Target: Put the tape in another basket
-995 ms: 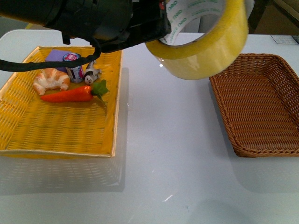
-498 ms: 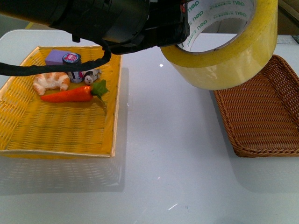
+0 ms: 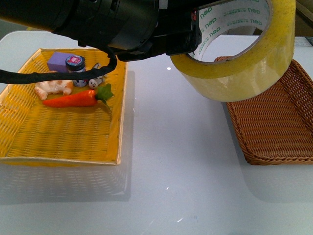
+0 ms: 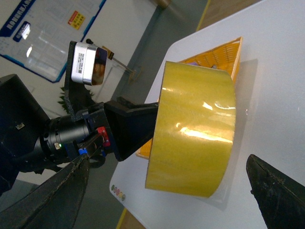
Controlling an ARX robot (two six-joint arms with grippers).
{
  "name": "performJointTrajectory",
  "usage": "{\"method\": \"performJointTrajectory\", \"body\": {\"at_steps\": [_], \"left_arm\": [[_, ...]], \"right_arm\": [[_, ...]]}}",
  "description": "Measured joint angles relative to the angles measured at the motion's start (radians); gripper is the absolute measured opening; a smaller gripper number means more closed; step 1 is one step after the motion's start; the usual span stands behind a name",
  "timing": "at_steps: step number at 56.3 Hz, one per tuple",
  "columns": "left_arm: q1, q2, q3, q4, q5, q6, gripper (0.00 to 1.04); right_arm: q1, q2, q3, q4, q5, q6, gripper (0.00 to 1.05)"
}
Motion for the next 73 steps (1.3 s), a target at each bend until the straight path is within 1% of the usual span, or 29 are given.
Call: {"method": "performJointTrajectory", "body": {"at_steps": [21,29,59,61,73], "left_arm": [[0.0,-0.002,0.0,0.0,0.014,0.003,0.16],[0.003,-0.007,0.0,0.0,0.031,0.003,0.16],[0.003,-0.018,0.0,0.025,0.074,0.004,0.16],[0.004,-0.019,0.0,0.027,0.078,0.004,0.16],[0.004,-0.02,-0.01,0.035,0.087,0.005,0.16]], "right_arm": [[0.048,0.122,0.0,0.088,-0.003,0.045,0.96],[0.048,0.165,0.002,0.174,-0.015,0.106,0.96],[0.06,0.258,0.045,0.235,-0.006,0.19,0.95],[0.06,0.26,0.047,0.24,-0.007,0.198,0.92],[0.06,0.261,0.055,0.246,-0.024,0.208,0.61]]}}
